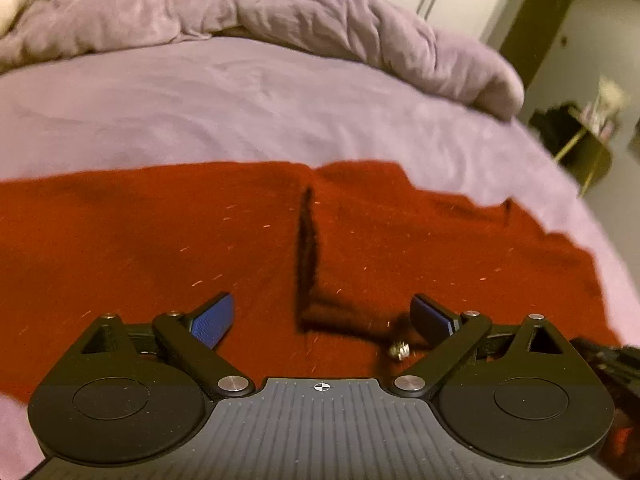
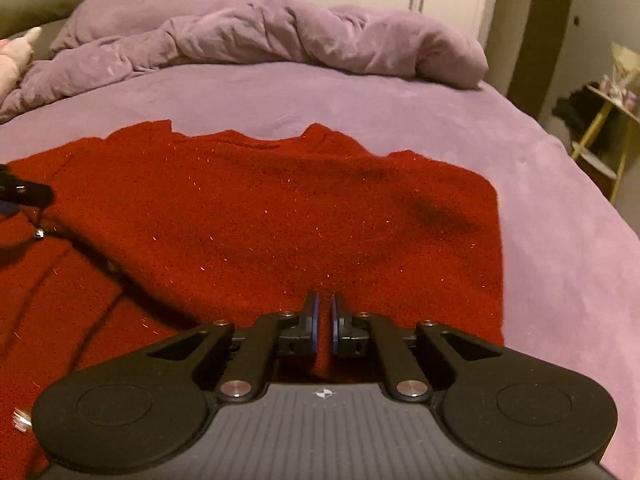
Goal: Fold small clothes
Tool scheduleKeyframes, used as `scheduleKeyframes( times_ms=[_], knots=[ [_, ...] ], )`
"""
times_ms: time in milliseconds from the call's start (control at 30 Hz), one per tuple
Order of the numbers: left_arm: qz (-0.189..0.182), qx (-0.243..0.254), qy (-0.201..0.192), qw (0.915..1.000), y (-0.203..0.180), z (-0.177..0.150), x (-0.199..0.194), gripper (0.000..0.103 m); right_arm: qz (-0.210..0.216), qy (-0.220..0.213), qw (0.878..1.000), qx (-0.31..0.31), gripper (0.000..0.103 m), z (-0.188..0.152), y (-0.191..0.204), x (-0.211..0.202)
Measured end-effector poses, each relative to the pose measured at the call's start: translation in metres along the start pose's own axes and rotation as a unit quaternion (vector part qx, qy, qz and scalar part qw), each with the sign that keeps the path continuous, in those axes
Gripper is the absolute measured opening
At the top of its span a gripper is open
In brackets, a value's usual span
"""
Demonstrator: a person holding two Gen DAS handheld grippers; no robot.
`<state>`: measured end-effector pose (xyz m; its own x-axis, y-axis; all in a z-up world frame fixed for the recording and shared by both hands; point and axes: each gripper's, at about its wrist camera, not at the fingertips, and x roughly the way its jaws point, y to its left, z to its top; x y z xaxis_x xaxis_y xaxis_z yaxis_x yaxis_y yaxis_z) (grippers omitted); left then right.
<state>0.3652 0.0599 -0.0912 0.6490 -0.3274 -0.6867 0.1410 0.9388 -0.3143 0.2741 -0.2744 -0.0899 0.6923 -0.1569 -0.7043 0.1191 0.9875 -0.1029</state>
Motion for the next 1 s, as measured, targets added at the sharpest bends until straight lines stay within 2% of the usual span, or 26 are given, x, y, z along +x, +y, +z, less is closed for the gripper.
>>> scheduleKeyframes(
  times_ms=[33,67,100,200,300,367,433,500,567,667,733,767,833,933,1000],
  knots=[
    [-0.008,-0.01,-0.011,0.9999,0.01,-0.003,-0.012,0.101,0.002,-0.003,1.0,0.009,0.025,-0.002,0.0,-0.009],
    [-0.01,-0.019,-0.019,0.9996,0.021,-0.006,-0.024,0.101,0.009,-0.006,1.0,0.021,0.059,-0.005,-0.001,-0.017],
    [-0.007,-0.03,-0.025,0.9992,0.033,-0.01,-0.035,0.101,0.016,-0.014,0.999,0.032,0.072,-0.012,-0.001,-0.027],
    [0.021,-0.071,-0.039,0.9965,0.082,-0.023,-0.067,0.101,0.026,-0.027,0.998,0.051,0.071,-0.033,0.003,-0.055],
    [0.092,-0.119,-0.069,0.9861,0.14,-0.034,-0.1,0.101,0.05,-0.019,0.993,0.102,0.071,-0.05,0.004,-0.071],
    [0.136,-0.17,-0.088,0.9721,0.184,-0.037,-0.119,0.101,0.059,-0.018,0.991,0.119,0.071,-0.055,0.007,-0.075],
    [0.167,-0.226,-0.116,0.9526,0.224,-0.039,-0.136,0.101,0.055,-0.024,0.992,0.114,0.071,-0.055,0.012,-0.078],
    [0.177,-0.275,-0.14,0.9346,0.26,-0.04,-0.148,0.101,0.055,-0.02,0.992,0.115,0.07,-0.051,0.016,-0.076],
    [0.17,-0.321,-0.151,0.9195,0.287,-0.039,-0.148,0.099,0.055,-0.02,0.991,0.119,0.069,-0.05,0.02,-0.079],
    [0.143,-0.384,-0.166,0.8968,0.32,-0.038,-0.145,0.084,0.053,-0.023,0.992,0.111,0.069,-0.047,0.029,-0.08],
    [0.128,-0.41,-0.171,0.8869,0.334,-0.037,-0.143,0.065,0.054,-0.022,0.992,0.108,0.068,-0.047,0.033,-0.078],
    [0.124,-0.422,-0.168,0.8823,0.34,-0.035,-0.141,0.06,0.055,-0.021,0.992,0.109,0.067,-0.047,0.035,-0.077],
    [0.119,-0.434,-0.163,0.878,0.349,-0.032,-0.139,0.037,0.057,-0.018,0.992,0.114,0.065,-0.047,0.035,-0.074],
    [0.115,-0.45,-0.153,0.8725,0.359,-0.029,-0.135,0.013,0.054,-0.017,0.991,0.119,0.059,-0.048,0.035,-0.071],
    [0.102,-0.46,-0.156,0.8684,0.359,-0.032,-0.141,0.012,0.052,-0.018,0.992,0.118,0.054,-0.049,0.034,-0.07]
  ],
)
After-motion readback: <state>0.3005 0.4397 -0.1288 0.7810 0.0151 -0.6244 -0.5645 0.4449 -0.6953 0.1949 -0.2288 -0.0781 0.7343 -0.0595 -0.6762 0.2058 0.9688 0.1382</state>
